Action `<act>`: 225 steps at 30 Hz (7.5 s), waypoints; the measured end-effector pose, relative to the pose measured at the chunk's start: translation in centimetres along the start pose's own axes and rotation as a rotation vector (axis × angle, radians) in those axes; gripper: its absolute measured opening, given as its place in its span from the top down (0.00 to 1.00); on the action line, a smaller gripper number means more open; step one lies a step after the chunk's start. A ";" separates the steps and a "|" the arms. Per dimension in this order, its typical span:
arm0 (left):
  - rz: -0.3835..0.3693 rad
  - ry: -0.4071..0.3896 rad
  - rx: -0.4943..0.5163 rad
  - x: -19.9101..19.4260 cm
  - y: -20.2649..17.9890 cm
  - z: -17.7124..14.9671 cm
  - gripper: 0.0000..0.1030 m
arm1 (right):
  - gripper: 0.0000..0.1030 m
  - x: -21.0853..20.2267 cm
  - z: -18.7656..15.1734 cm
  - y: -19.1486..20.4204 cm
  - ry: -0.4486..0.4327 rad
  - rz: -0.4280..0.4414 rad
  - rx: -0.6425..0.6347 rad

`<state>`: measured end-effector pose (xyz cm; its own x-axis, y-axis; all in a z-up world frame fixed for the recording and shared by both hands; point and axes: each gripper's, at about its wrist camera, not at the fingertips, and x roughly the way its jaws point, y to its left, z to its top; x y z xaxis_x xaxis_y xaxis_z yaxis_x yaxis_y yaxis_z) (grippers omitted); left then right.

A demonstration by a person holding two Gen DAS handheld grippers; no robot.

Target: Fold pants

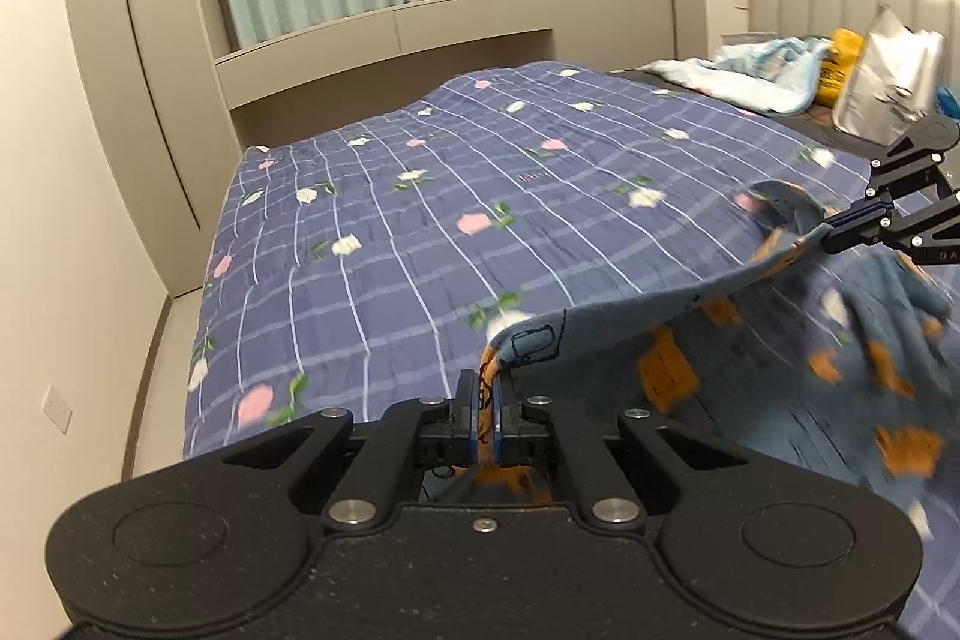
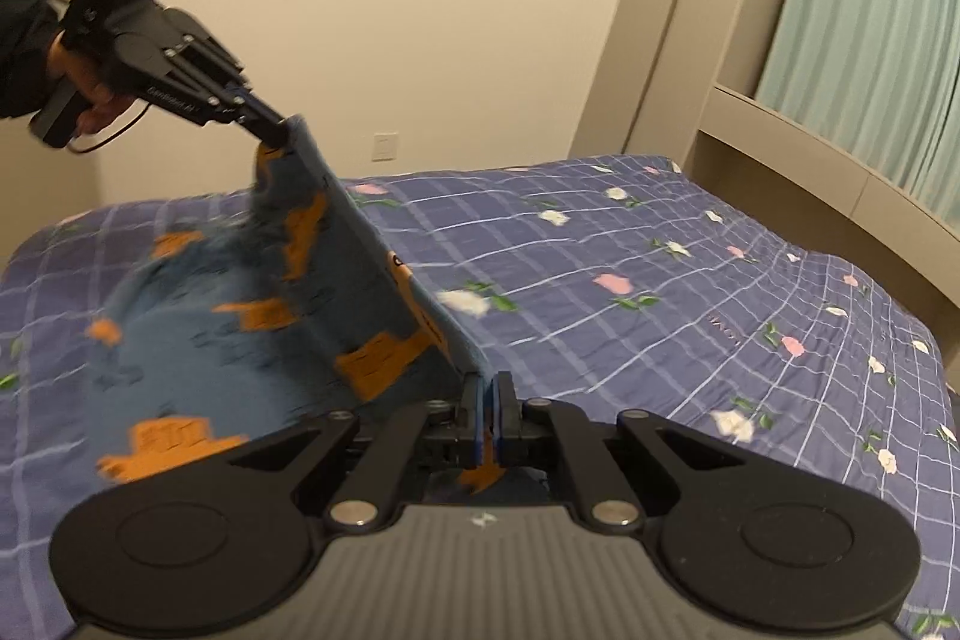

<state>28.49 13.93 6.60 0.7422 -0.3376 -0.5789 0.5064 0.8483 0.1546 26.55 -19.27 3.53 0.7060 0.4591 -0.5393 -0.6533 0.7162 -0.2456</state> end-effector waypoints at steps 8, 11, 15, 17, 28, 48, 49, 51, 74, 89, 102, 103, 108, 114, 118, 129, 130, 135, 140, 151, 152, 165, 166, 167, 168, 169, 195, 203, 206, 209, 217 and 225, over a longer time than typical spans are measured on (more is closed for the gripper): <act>-0.015 0.047 0.008 -2.5 -3.1 -7.8 0.96 | 0.97 -0.7 -4.3 6.3 0.058 0.032 0.006; -0.011 0.074 -0.010 -2.0 -3.6 -9.9 0.96 | 0.97 -0.5 -5.7 7.7 0.068 0.021 0.019; -0.008 0.075 -0.016 -1.8 -3.6 -10.9 0.96 | 0.98 -0.7 -6.4 8.4 0.067 0.013 0.030; -0.009 0.065 -0.015 -2.0 -3.5 -10.5 0.97 | 0.98 -1.1 -6.1 8.6 0.066 0.014 -0.004; -0.041 0.149 0.004 -1.8 -3.4 -12.4 0.97 | 0.98 -1.7 -6.3 12.8 0.127 0.071 -0.140; 0.041 0.044 -0.383 -3.2 -9.0 -10.3 0.01 | 0.00 -6.9 -11.2 8.3 -0.010 -0.079 0.264; 0.034 0.040 -0.392 -3.0 -9.9 -9.8 0.01 | 0.00 -7.7 -11.7 7.5 -0.012 -0.113 0.305; 0.022 0.022 -0.399 -2.2 -12.7 -8.5 0.01 | 0.00 -9.4 -13.0 5.7 -0.013 -0.193 0.386; -0.190 0.009 0.090 5.0 -33.2 -3.2 0.18 | 0.03 -10.7 -25.8 -8.0 -0.173 0.066 1.634; -0.238 0.079 0.058 5.8 -33.9 -1.8 0.97 | 0.89 -13.4 -24.2 -7.9 -0.255 -0.303 1.468; -0.285 0.073 -0.061 5.3 -32.3 -2.6 0.39 | 0.34 -14.8 -22.3 -4.7 0.016 -0.514 1.165; -0.278 0.060 -0.077 4.9 -32.0 -2.5 0.32 | 0.24 -15.3 -22.1 -4.5 0.017 -0.528 1.132; -0.223 0.010 -0.222 3.7 -29.2 -2.3 0.01 | 0.03 -15.7 -21.6 -5.2 0.065 -0.617 0.946; -0.219 0.032 -0.453 5.7 -25.1 -2.3 0.01 | 0.00 -10.2 -17.5 -11.3 0.089 -0.366 0.844; -0.263 0.066 -0.638 8.3 -22.7 -2.5 0.01 | 0.00 -3.8 -13.1 -15.2 0.148 -0.109 0.825; -0.353 0.153 -0.822 12.4 -20.4 -3.2 0.23 | 0.39 8.6 -6.2 -17.4 0.391 -0.036 0.909; -0.343 0.177 -0.836 12.8 -20.3 -3.3 0.25 | 0.42 9.5 -5.9 -17.1 0.416 -0.049 0.905; -0.338 0.198 -0.870 13.5 -19.9 -3.6 0.40 | 0.43 12.0 -5.1 -15.6 0.496 -0.125 0.861; -0.345 0.224 -0.873 14.0 -19.8 -3.7 0.42 | 0.53 13.8 -4.2 -14.7 0.562 -0.202 0.764; -0.326 0.271 -0.822 14.6 -20.7 -3.3 0.94 | 0.98 10.9 -4.6 -14.7 0.454 -0.220 0.760; -0.320 0.269 -0.817 14.5 -20.7 -3.2 0.97 | 1.00 10.0 -4.6 -14.8 0.423 -0.218 0.767; -0.232 0.260 -0.696 12.4 -22.7 -2.0 1.00 | 0.74 2.6 -5.0 -15.1 0.309 -0.149 0.797; -0.233 0.258 -0.705 12.5 -22.6 -2.1 1.00 | 0.66 3.4 -4.8 -15.0 0.323 -0.149 0.805; -0.234 0.256 -0.710 12.5 -22.6 -2.2 1.00 | 0.63 4.4 -4.6 -14.8 0.344 -0.149 0.806; -0.234 0.256 -0.715 12.6 -22.4 -2.2 1.00 | 0.59 5.5 -4.6 -14.5 0.363 -0.149 0.803; -0.238 0.254 -0.720 12.7 -22.3 -2.3 1.00 | 0.57 6.8 -4.3 -14.3 0.388 -0.163 0.799; -0.192 0.109 -0.542 8.3 -24.0 1.3 1.00 | 0.95 -5.8 -5.2 -12.0 0.083 -0.368 0.754; -0.235 0.157 -0.346 6.0 -28.9 1.1 1.00 | 0.95 -16.4 -14.5 -8.5 -0.004 -0.397 0.983; -0.224 0.212 -0.286 6.8 -30.5 -0.2 1.00 | 0.95 -16.3 -18.8 -6.9 0.031 -0.386 1.067; -0.221 0.268 -0.267 7.8 -31.1 -1.2 1.00 | 0.95 -15.9 -22.0 -5.5 0.057 -0.359 1.115; -0.251 0.282 -0.277 8.5 -31.4 1.7 0.43 | 0.44 -17.0 -25.4 -3.5 -0.016 -0.312 1.134; -0.356 0.214 -0.193 14.3 -33.7 9.3 0.08 | 0.09 -17.0 -26.0 -3.7 -0.075 -0.171 1.101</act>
<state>26.11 -23.32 0.52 0.4190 -0.5474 -0.7245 0.6074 0.7620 -0.2244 9.87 -43.36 -7.33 0.8027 0.3136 -0.5073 0.0265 0.8310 0.5556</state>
